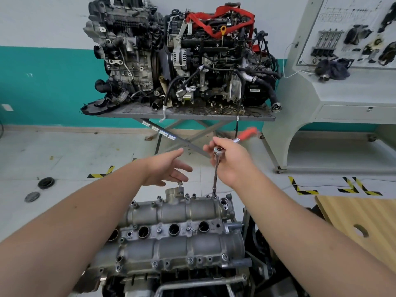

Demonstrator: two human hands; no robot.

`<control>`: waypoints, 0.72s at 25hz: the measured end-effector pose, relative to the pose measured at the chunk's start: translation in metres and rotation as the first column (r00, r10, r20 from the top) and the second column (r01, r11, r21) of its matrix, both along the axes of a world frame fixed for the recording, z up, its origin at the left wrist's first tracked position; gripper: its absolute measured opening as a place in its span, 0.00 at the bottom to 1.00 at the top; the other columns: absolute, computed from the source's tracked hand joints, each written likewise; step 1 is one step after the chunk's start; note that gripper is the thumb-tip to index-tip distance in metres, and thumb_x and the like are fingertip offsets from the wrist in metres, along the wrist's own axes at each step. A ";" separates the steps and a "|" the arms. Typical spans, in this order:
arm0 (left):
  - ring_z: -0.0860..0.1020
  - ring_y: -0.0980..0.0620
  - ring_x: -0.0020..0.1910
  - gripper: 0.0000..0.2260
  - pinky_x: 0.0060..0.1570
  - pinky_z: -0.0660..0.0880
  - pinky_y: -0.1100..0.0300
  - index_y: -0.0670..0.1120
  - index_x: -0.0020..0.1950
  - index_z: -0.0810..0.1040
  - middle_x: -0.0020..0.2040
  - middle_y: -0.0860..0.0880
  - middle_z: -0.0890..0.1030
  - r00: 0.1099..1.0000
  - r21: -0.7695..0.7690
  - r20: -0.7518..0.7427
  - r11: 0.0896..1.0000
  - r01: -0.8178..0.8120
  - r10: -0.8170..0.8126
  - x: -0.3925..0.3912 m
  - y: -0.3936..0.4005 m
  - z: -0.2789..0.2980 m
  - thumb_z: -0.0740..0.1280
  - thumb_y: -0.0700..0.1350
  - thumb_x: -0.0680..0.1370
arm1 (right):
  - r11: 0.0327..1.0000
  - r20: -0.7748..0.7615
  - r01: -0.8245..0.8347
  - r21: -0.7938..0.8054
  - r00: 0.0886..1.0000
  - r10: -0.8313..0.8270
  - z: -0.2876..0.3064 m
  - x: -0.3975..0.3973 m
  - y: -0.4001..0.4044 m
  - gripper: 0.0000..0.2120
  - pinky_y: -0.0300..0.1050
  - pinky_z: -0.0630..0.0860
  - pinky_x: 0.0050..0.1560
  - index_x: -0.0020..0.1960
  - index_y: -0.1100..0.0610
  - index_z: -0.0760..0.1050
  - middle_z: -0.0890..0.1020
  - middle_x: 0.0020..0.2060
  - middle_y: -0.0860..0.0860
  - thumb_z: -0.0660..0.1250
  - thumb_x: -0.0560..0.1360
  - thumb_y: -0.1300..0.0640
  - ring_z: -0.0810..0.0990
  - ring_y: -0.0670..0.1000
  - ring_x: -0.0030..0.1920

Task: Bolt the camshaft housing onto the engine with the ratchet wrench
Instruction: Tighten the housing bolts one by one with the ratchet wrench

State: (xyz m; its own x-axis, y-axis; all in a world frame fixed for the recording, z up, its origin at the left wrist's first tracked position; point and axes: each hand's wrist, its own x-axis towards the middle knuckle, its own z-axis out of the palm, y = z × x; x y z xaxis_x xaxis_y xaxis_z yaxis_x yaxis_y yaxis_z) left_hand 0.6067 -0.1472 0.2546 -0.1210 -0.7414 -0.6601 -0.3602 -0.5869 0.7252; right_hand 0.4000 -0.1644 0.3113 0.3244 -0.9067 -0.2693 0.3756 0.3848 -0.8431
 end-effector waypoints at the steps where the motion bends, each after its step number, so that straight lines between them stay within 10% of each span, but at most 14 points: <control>1: 0.75 0.53 0.63 0.34 0.69 0.52 0.39 0.56 0.64 0.77 0.57 0.51 0.85 1.000 0.015 -0.001 1.000 0.023 -0.023 0.002 -0.001 0.002 0.41 0.71 0.78 | 0.999 0.110 0.054 -0.003 0.993 -0.054 -0.009 0.000 0.002 0.11 0.42 0.71 0.42 0.40 0.54 0.70 0.78 0.34 0.49 0.64 0.81 0.61 0.82 0.50 0.38; 5: 0.73 0.51 0.67 0.33 0.70 0.51 0.39 0.56 0.65 0.78 0.60 0.50 0.83 0.998 0.052 -0.003 0.996 0.068 -0.068 0.007 -0.004 0.005 0.42 0.71 0.78 | 0.834 -0.250 -0.049 -0.549 0.962 -0.108 -0.040 0.000 0.015 0.10 0.33 0.73 0.57 0.60 0.40 0.78 0.81 0.60 0.45 0.62 0.82 0.47 0.77 0.39 0.60; 7: 0.72 0.51 0.68 0.32 0.70 0.52 0.40 0.55 0.64 0.79 0.61 0.51 0.83 0.998 0.048 0.007 0.997 0.065 -0.066 0.007 -0.004 0.006 0.43 0.70 0.79 | 0.456 -0.365 -0.170 -0.874 0.849 -0.383 -0.050 0.001 0.014 0.14 0.36 0.71 0.64 0.67 0.49 0.78 0.77 0.66 0.50 0.64 0.82 0.53 0.74 0.43 0.65; 10: 0.75 0.54 0.66 0.26 0.69 0.56 0.42 0.55 0.62 0.80 0.61 0.55 0.82 0.997 -0.053 0.061 0.998 0.041 -0.038 0.004 0.002 0.006 0.47 0.64 0.82 | -0.015 -0.278 -0.426 -0.905 0.615 -0.738 -0.050 0.003 0.003 0.16 0.52 0.77 0.52 0.59 0.62 0.82 0.81 0.61 0.59 0.73 0.71 0.69 0.80 0.62 0.56; 14: 0.74 0.55 0.66 0.19 0.72 0.66 0.49 0.54 0.73 0.70 0.68 0.52 0.77 0.933 -0.290 0.318 0.919 0.267 -0.170 -0.016 0.012 -0.004 0.62 0.47 0.82 | 0.057 -0.360 -0.682 -0.729 0.311 -0.880 -0.032 0.002 -0.007 0.13 0.48 0.72 0.39 0.51 0.59 0.81 0.81 0.42 0.54 0.74 0.67 0.65 0.79 0.59 0.41; 18: 0.70 0.54 0.68 0.23 0.75 0.46 0.40 0.61 0.73 0.67 0.70 0.58 0.75 0.777 -0.266 0.605 0.875 0.405 -0.175 -0.059 0.012 -0.028 0.54 0.66 0.80 | 0.358 -0.647 -0.823 -0.440 0.014 -0.763 -0.008 0.005 -0.005 0.28 0.52 0.70 0.45 0.70 0.53 0.69 0.78 0.54 0.54 0.47 0.80 0.37 0.79 0.58 0.52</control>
